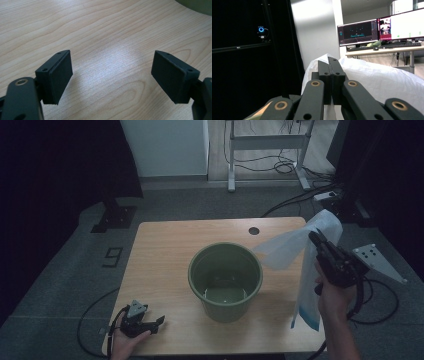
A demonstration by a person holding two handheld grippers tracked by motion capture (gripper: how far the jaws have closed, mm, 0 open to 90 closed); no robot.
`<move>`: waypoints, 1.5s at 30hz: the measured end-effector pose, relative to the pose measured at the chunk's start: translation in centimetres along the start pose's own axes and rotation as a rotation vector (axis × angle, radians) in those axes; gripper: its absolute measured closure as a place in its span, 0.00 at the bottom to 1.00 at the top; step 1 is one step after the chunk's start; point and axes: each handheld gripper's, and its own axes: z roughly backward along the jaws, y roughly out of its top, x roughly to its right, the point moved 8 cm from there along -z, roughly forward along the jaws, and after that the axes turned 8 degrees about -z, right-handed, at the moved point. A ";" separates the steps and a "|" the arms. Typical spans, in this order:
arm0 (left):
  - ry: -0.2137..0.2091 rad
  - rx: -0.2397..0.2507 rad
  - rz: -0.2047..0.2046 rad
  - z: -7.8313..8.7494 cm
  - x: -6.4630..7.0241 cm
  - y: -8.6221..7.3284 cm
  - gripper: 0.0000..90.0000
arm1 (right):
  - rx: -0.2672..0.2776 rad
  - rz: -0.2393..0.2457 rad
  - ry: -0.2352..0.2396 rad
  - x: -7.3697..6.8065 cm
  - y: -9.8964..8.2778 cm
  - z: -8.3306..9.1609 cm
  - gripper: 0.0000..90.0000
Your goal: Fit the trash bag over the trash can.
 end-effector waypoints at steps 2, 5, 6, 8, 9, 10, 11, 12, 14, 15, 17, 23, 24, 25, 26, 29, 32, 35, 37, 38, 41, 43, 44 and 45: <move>0.000 0.000 0.001 0.0 0.0 0.0 0.19 | 0.004 0.010 0.004 -0.3 0.5 -0.1 0.99; 0.000 0.000 0.001 0.0 -0.1 0.0 0.19 | 0.015 0.012 0.008 -0.5 1.2 -0.1 0.99; 0.000 0.000 0.001 0.0 -0.1 0.0 0.19 | 0.015 0.012 0.008 -0.5 1.2 -0.1 0.99; 0.000 -0.002 0.000 -0.1 -0.1 0.0 0.19 | 0.020 0.015 0.012 -0.6 1.7 0.1 0.99; 0.000 -0.003 0.000 -0.1 0.0 -0.1 0.19 | 0.029 0.021 0.017 -0.9 2.3 0.2 0.99; -0.001 -0.003 0.000 -0.1 0.0 -0.1 0.19 | 0.033 0.024 0.017 -1.0 2.6 0.2 0.99; -0.001 -0.003 0.000 -0.1 0.0 -0.1 0.19 | 0.037 0.026 0.022 -1.2 2.9 0.3 0.99; -0.001 -0.005 0.000 -0.1 0.0 -0.1 0.19 | 0.040 0.029 0.025 -1.4 3.1 0.4 0.99; -0.001 -0.005 0.000 -0.1 0.0 -0.1 0.19 | 0.047 0.032 0.035 -1.8 3.6 0.5 0.99; -0.002 -0.005 0.000 -0.1 0.0 -0.1 0.19 | 0.048 0.033 0.039 -2.0 3.8 0.6 0.99; -0.001 -0.005 0.001 -0.1 0.0 -0.1 0.19 | 0.051 0.032 0.053 -2.4 4.0 0.7 0.99; -0.002 -0.007 0.004 -0.1 -0.1 -0.2 0.19 | 0.051 0.027 0.084 -3.7 4.0 0.5 0.99; -0.002 -0.007 0.004 -0.1 -0.1 -0.2 0.19 | 0.051 0.027 0.084 -3.7 4.0 0.5 0.99; -0.003 -0.007 0.004 -0.2 -0.1 -0.2 0.19 | 0.050 0.029 0.092 -4.0 3.9 0.4 0.99; -0.003 -0.009 0.004 -0.2 -0.1 -0.2 0.19 | 0.048 0.030 0.104 -4.7 3.9 0.1 0.99; -0.004 -0.010 0.004 -0.2 -0.1 -0.2 0.19 | 0.044 0.034 0.119 -5.4 3.8 -0.2 0.99; -0.003 -0.009 0.007 -0.1 -0.2 -0.3 0.19 | 0.035 0.044 0.145 -7.0 3.7 -0.9 0.99; -0.004 -0.006 0.010 -0.1 -0.2 -0.3 0.19 | 0.031 0.039 0.164 -7.8 3.6 -1.2 0.99; -0.003 -0.005 0.011 -0.1 -0.3 -0.3 0.19 | 0.027 0.047 0.179 -8.6 3.5 -1.4 0.99; -0.003 -0.007 0.010 -0.1 -0.4 -0.3 0.19 | 0.027 0.052 0.184 -9.0 3.4 -1.5 0.99; -0.003 -0.003 0.014 0.0 -0.5 -0.3 0.19 | 0.025 0.047 0.198 -9.6 3.1 -1.6 0.99; -0.003 -0.003 0.016 0.0 -0.5 -0.4 0.19 | 0.023 0.041 0.211 -10.0 3.0 -1.6 0.99; -0.002 -0.006 0.015 -0.1 -0.5 -0.4 0.19 | 0.020 0.043 0.219 -10.3 3.0 -1.6 0.99; -0.003 -0.007 0.014 -0.1 -0.5 -0.4 0.19 | 0.019 0.044 0.223 -10.5 3.0 -1.6 0.99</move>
